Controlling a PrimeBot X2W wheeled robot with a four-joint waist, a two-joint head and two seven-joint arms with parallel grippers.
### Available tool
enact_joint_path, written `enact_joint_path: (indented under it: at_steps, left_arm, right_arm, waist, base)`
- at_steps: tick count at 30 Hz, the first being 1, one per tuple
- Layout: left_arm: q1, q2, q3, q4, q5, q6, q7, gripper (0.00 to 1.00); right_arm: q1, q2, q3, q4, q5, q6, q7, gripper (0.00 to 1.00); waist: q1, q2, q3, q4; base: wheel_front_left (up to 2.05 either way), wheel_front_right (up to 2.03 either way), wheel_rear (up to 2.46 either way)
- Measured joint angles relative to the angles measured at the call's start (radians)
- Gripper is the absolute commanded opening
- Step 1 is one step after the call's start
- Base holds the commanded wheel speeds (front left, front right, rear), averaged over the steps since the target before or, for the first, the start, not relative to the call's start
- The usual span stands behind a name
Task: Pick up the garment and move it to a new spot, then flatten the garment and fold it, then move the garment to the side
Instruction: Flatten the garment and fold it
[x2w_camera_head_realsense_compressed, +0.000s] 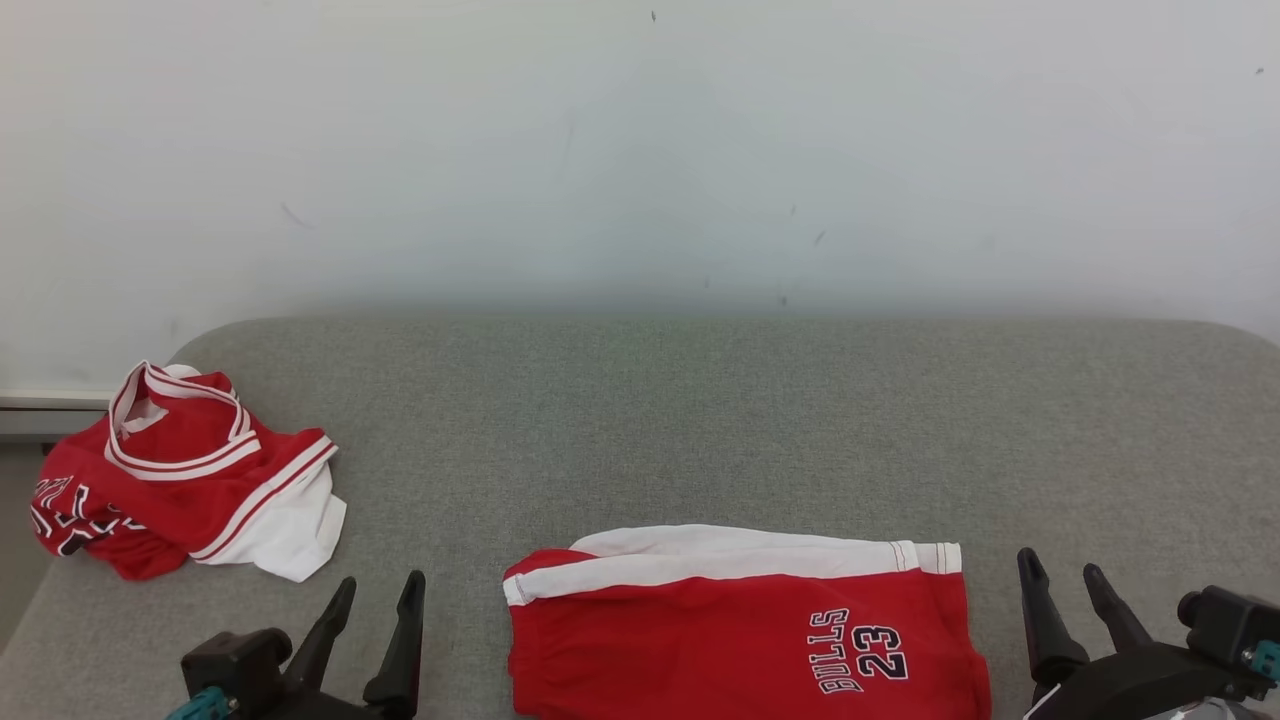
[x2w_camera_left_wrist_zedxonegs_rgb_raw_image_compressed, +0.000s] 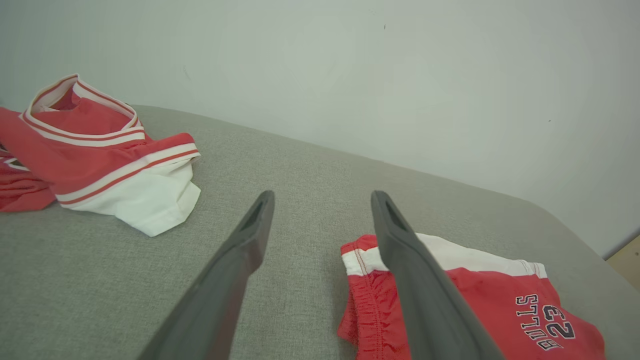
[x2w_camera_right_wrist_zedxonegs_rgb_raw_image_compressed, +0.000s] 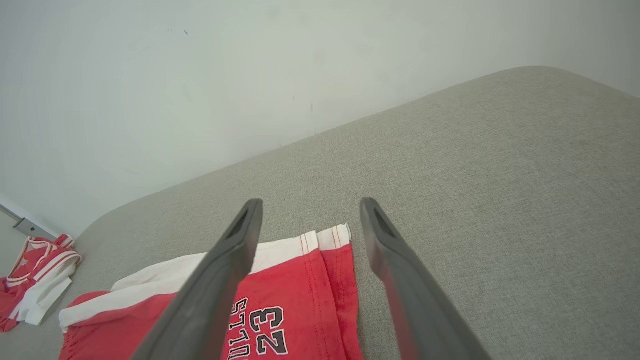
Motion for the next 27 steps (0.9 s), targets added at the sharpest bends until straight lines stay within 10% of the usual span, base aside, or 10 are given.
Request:
enact_joint_path:
  at_steps: [27]
  left_arm:
    - [0.016,0.002,0.006,0.066,0.060,0.000,0.082,1.00]
  right_arm:
    - [-0.001,-0.006,0.023,0.125,-0.029,0.049,-0.114,1.00]
  waist:
    - [0.0000,0.0000,0.006,-0.007]
  base:
    - [0.00,0.00,0.00]
